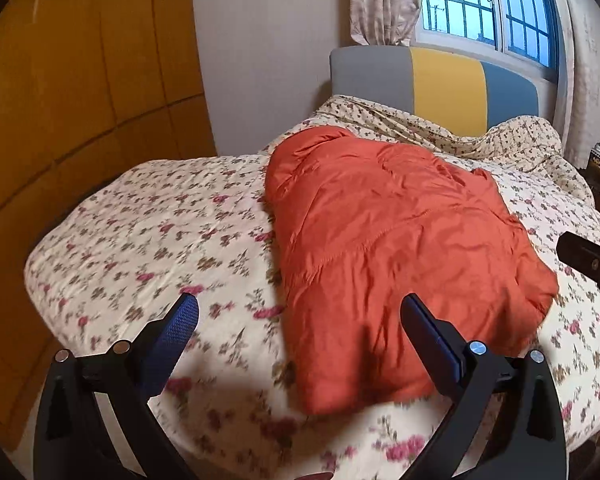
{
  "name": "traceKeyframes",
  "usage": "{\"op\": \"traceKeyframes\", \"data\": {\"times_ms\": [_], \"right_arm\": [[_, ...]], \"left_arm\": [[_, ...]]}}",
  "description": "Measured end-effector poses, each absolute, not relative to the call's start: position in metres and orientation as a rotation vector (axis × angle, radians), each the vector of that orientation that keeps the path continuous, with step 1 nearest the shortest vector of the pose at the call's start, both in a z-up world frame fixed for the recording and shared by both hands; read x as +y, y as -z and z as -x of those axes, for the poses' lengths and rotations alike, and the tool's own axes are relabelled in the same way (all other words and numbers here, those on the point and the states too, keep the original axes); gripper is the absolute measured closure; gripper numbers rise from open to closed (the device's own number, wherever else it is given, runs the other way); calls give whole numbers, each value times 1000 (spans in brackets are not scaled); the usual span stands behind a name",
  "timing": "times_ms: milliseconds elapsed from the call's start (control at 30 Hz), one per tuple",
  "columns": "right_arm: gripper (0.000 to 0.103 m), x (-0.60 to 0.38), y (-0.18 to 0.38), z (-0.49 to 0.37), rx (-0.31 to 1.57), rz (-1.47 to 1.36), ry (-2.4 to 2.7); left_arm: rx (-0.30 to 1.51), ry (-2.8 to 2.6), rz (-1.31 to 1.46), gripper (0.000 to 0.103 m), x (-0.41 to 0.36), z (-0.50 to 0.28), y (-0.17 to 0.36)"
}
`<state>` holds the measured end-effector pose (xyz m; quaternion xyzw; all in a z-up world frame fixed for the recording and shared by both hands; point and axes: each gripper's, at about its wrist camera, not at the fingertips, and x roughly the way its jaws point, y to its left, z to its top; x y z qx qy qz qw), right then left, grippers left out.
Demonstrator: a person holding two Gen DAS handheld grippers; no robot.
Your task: Fold large clothes
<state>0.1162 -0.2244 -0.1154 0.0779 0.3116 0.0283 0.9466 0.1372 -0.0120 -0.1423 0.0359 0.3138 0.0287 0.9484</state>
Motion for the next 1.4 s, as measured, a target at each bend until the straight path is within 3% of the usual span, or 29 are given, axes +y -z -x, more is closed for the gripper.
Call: {"op": "traceKeyframes", "data": {"times_ms": [533, 1400], "right_arm": [[2, -212, 115, -62, 639, -133, -108], [2, -221, 102, -52, 605, -133, -91]], "left_arm": [[580, -90, -49, 3, 0, -77, 122], [590, -58, -8, 3, 5, -71, 121]]}}
